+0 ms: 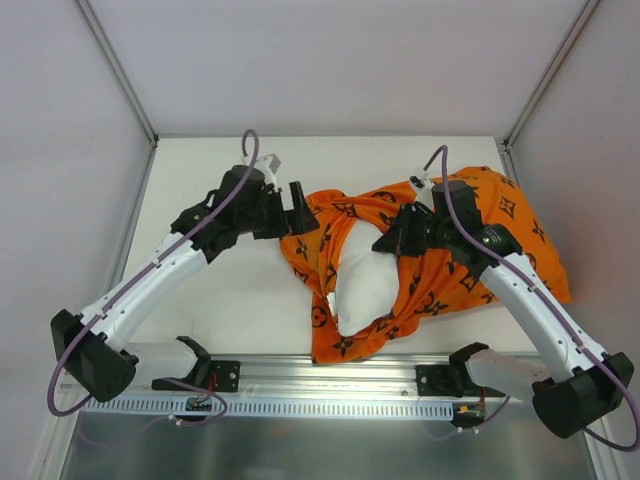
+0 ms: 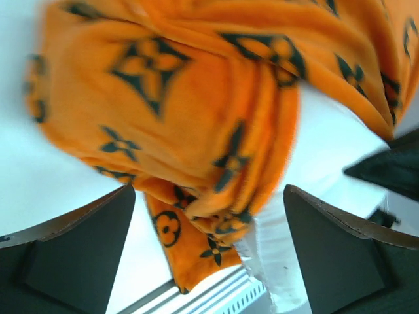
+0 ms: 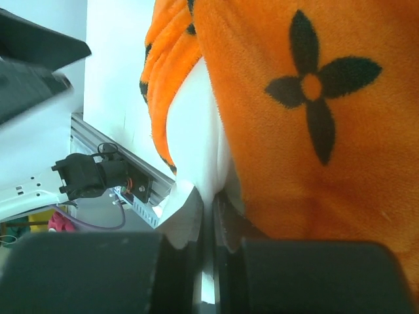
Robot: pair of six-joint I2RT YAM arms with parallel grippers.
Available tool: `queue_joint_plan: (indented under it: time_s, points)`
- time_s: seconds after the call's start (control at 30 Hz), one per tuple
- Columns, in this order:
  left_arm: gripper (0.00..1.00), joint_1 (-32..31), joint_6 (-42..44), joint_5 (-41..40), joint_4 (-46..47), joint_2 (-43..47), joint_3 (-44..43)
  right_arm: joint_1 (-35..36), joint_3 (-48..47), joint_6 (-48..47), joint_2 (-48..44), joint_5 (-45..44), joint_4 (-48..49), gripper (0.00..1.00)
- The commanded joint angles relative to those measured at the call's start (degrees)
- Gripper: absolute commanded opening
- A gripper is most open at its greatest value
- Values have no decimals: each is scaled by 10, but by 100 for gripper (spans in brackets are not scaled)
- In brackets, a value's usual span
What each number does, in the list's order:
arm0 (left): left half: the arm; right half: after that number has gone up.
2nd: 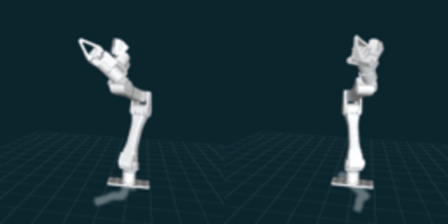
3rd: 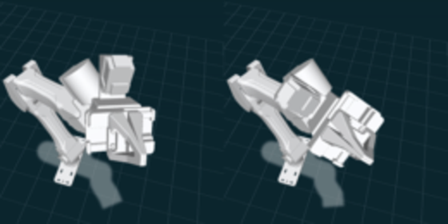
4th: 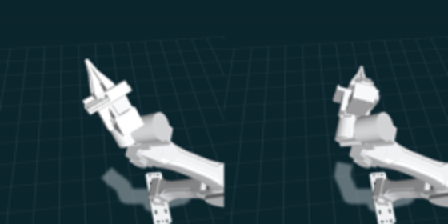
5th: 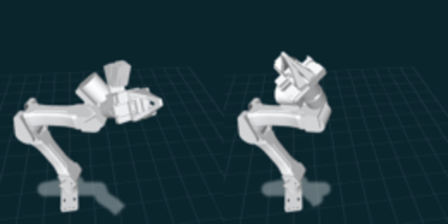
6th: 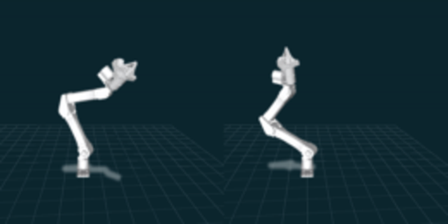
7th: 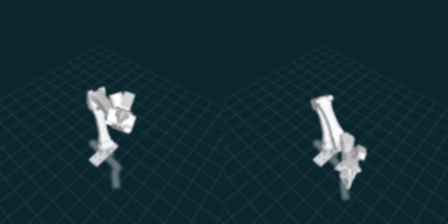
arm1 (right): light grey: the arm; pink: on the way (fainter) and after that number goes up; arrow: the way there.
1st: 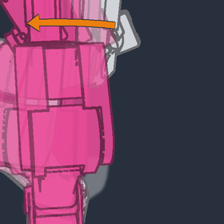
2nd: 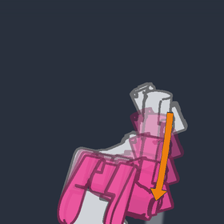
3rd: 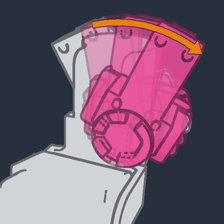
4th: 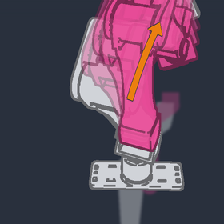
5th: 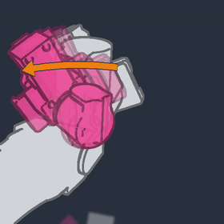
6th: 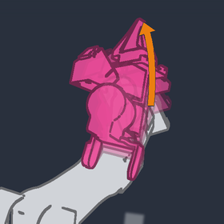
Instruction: Remove the pillowcase from the pillow
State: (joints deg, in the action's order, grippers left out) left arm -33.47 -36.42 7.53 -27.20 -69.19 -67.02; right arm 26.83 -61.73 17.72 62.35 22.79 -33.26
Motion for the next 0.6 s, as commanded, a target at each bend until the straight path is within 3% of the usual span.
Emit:
queue_joint_plan:
  time_s: [0.0, 0.2, 0.27, 0.37, 0.4, 0.53, 0.57]
  points:
    - [99, -73, 84, -14, -23, -51, -45, -1, -42, -18, -2, 20, 32, 1]
    - [99, -100, 100, -13, -23, -124, -68, 4, -51, -31, -3, 44, 27, 1]
    - [94, -101, 104, -11, -23, -139, -76, 4, -52, -37, -8, 47, 21, 1]
    - [63, -101, 108, -28, -23, -151, -84, 4, -53, -50, -17, 63, 8, 1]
    - [45, -99, 108, -50, -25, -156, -86, 5, -54, -55, -20, 70, 0, 1]
    - [12, -66, 88, -64, -23, -151, -86, 11, -58, -101, -50, 109, -22, 1]
    - [8, -55, 80, -57, -22, -148, -83, 12, -59, -123, -57, 115, -29, 1]
